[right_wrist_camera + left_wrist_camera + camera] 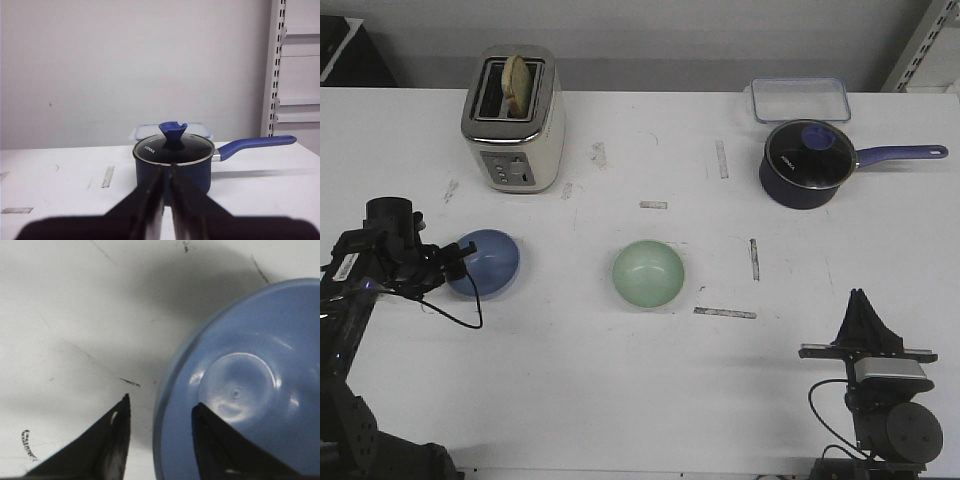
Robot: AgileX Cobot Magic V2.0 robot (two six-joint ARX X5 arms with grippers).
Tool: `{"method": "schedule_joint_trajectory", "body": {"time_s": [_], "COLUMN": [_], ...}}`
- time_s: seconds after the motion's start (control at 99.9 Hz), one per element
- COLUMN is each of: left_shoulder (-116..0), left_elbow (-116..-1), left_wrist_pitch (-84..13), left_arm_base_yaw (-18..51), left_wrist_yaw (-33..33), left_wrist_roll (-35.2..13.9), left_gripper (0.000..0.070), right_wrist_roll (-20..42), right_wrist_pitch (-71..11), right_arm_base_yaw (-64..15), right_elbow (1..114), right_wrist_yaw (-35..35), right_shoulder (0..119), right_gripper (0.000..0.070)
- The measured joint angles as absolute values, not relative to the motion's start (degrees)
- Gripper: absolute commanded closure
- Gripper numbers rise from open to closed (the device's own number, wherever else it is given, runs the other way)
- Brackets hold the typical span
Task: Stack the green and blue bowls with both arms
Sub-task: 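Reach the left gripper to the light blue bowl and grip its rim, then carry the blue bowl with the left gripper over the green bowl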
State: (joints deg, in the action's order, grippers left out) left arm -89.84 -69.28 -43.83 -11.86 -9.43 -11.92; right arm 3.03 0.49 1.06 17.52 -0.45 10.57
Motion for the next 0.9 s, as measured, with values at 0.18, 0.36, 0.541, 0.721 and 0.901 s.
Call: {"method": "schedule_joint_trajectory", "body": {"time_s": [0.18, 0.36, 0.541, 0.721, 0.901], "left_shoulder": [-91.1, -92.0, -92.0, -91.6, -89.7], "left_elbow": [-69.3, -69.3, -69.3, -69.9, -74.7], "left_wrist_pitch": [-43.7, -43.6, -43.5, -44.1, -49.2], "left_arm_base_yaw": [-11.9, -11.9, -11.9, -11.9, -10.5], "left_wrist_yaw": [-9.4, -9.4, -9.5, -10.0, -11.9], "left_wrist_roll": [-11.9, -11.9, -11.9, -12.8, -14.2], "left_gripper": [0.0584, 0.0675, 0.0700, 0.0700, 0.0699], "right_wrist_roll": [3.0, 3.0, 3.0, 3.0, 3.0], "right_wrist_pitch": [0.5, 0.5, 0.5, 0.5, 0.5], "right_arm_base_yaw": [1.1, 1.1, 1.1, 1.1, 1.1], "right_elbow": [17.5, 17.5, 17.5, 17.5, 17.5], "right_wrist_yaw": [-0.4, -0.4, -0.4, -0.4, -0.4], "right_shoulder": [10.6, 10.6, 10.6, 10.6, 10.6], "right_gripper": [0.0685, 0.0685, 0.0685, 0.0685, 0.0685]}}
